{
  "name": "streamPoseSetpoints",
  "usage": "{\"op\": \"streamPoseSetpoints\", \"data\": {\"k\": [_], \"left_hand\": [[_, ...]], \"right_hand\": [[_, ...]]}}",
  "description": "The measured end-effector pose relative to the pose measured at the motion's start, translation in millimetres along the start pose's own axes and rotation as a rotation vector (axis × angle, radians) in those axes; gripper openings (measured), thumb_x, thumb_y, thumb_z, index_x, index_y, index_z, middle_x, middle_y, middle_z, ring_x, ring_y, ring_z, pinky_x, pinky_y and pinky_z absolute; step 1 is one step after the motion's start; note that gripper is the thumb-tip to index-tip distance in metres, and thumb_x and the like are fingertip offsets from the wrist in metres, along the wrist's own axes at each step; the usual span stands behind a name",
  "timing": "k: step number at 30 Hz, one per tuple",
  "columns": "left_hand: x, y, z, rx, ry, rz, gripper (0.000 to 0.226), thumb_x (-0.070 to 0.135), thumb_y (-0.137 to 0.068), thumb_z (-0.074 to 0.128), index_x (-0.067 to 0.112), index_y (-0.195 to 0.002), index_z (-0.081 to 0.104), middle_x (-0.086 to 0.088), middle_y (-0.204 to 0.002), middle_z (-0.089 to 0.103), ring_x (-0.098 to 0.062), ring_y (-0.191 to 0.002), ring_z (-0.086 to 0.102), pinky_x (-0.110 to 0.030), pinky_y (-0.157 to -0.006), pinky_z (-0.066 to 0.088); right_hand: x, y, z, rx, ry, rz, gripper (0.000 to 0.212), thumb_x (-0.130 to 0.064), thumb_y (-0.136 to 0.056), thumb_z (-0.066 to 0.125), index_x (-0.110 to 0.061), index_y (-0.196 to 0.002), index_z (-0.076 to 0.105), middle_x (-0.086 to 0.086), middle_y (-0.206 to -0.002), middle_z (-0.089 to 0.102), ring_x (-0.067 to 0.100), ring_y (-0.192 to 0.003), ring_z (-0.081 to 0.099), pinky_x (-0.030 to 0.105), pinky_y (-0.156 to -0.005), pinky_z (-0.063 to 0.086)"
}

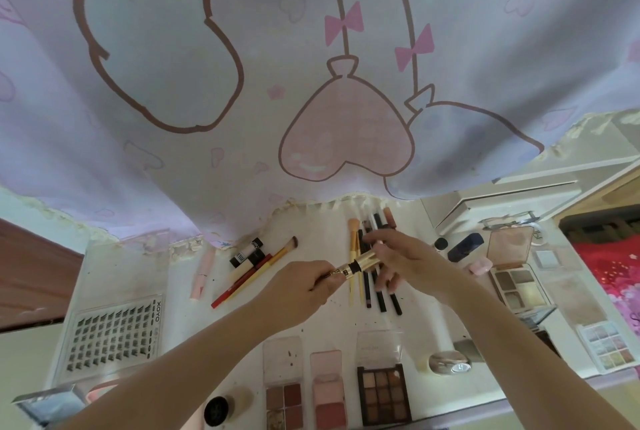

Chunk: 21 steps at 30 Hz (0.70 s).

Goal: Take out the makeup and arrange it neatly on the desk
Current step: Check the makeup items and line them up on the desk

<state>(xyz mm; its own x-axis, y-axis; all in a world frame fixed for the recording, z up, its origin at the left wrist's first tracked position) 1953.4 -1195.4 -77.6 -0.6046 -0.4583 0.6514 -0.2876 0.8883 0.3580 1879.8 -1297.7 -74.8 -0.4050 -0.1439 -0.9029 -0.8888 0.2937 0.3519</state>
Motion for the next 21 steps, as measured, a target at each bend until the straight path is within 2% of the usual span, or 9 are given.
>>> {"op": "streamPoseSetpoints", "data": {"k": [2, 4, 8, 10, 12, 14, 17, 19, 21], "left_hand": [[-3, -2, 5, -0.022, 0.0, -0.003, 0.026, 0.034, -0.097, 0.036, 0.021, -0.078, 0.049, 0.011, -0.063, 0.045, -0.002, -0.051, 0.036, -0.012, -0.047, 0.033], [-5, -4, 9, -0.03, -0.007, 0.004, 0.026, 0.034, -0.097, 0.036, 0.024, -0.076, 0.047, 0.01, -0.063, 0.045, -0.002, -0.051, 0.037, -0.012, -0.048, 0.032], [-15, -8, 10, 0.024, 0.083, -0.04, 0.018, 0.033, -0.096, 0.04, 0.021, -0.101, 0.053, 0.014, -0.065, 0.052, -0.001, -0.049, 0.041, -0.01, -0.045, 0.033], [-25, -13, 12, 0.059, 0.115, -0.091, 0.016, 0.031, -0.097, 0.039, 0.021, -0.097, 0.052, 0.015, -0.069, 0.056, -0.002, -0.047, 0.039, -0.011, -0.044, 0.031], [-40, -24, 14, 0.101, 0.113, -0.169, 0.018, 0.028, -0.098, 0.036, 0.017, -0.095, 0.05, 0.011, -0.08, 0.059, -0.002, -0.05, 0.039, -0.014, -0.045, 0.03], [-55, -39, 18, 0.116, 0.097, -0.267, 0.024, 0.029, -0.099, 0.033, 0.012, -0.097, 0.05, 0.0, -0.088, 0.059, -0.006, -0.056, 0.042, -0.017, -0.047, 0.029], [-73, -60, 26, 0.143, 0.047, -0.396, 0.034, 0.033, -0.099, 0.033, 0.006, -0.099, 0.053, -0.014, -0.108, 0.056, -0.022, -0.088, 0.055, -0.026, -0.056, 0.032], [-79, -71, 35, 0.135, 0.073, -0.448, 0.03, 0.034, -0.099, 0.033, 0.009, -0.091, 0.048, -0.005, -0.091, 0.052, -0.018, -0.084, 0.05, -0.026, -0.054, 0.031], [-84, -78, 43, 0.138, 0.093, -0.491, 0.03, 0.035, -0.098, 0.034, 0.009, -0.088, 0.045, 0.002, -0.071, 0.042, -0.017, -0.074, 0.045, -0.024, -0.05, 0.027]], "right_hand": [[2, -2, 0, 0.005, 0.109, 0.028, 0.017, -0.016, -0.095, 0.044, -0.024, -0.083, 0.053, -0.006, -0.062, 0.057, -0.002, -0.043, 0.052, 0.011, -0.049, 0.045], [2, -3, 0, 0.009, 0.103, -0.018, 0.021, -0.007, -0.092, 0.048, -0.024, -0.082, 0.055, -0.011, -0.06, 0.056, -0.004, -0.048, 0.052, 0.01, -0.055, 0.046], [7, -4, -2, 0.008, -0.008, -0.03, 0.045, 0.0, -0.087, 0.054, -0.04, -0.105, 0.048, -0.01, -0.095, 0.056, -0.003, -0.084, 0.059, 0.018, -0.079, 0.05], [21, -8, -6, 0.042, 0.046, 0.061, 0.047, -0.009, -0.089, 0.055, -0.039, -0.122, 0.04, -0.012, -0.106, 0.054, 0.004, -0.096, 0.057, 0.024, -0.092, 0.047], [44, -13, -13, 0.05, 0.311, 0.238, 0.037, -0.021, -0.093, 0.049, -0.022, -0.129, 0.044, -0.007, -0.109, 0.056, 0.014, -0.104, 0.055, 0.028, -0.096, 0.042], [70, -14, -19, 0.028, 0.684, 0.421, 0.03, -0.028, -0.094, 0.045, -0.011, -0.117, 0.054, 0.003, -0.111, 0.059, 0.02, -0.107, 0.055, 0.029, -0.093, 0.043], [103, -14, -20, 0.007, 0.899, 0.58, 0.032, -0.022, -0.087, 0.054, -0.009, -0.115, 0.053, 0.007, -0.11, 0.057, 0.022, -0.102, 0.058, 0.027, -0.079, 0.048], [120, -17, -16, -0.046, 0.942, 0.63, 0.042, -0.017, -0.083, 0.058, -0.008, -0.123, 0.049, 0.009, -0.113, 0.057, 0.023, -0.101, 0.059, 0.026, -0.074, 0.047], [129, -20, -12, -0.082, 0.957, 0.645, 0.048, -0.02, -0.083, 0.06, -0.008, -0.126, 0.045, 0.01, -0.117, 0.055, 0.025, -0.105, 0.056, 0.026, -0.081, 0.046]]}}
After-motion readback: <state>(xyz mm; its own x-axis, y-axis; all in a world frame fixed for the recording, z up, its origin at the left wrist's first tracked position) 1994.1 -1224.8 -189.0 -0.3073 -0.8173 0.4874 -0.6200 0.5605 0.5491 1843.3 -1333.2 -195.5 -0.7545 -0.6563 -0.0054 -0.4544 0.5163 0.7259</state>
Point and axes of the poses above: each hand's wrist, its own y-axis away from the middle knuckle, its own z-axis out of the palm, x = y × z, the point moved 8 cm from there along -y, towards the middle knuckle
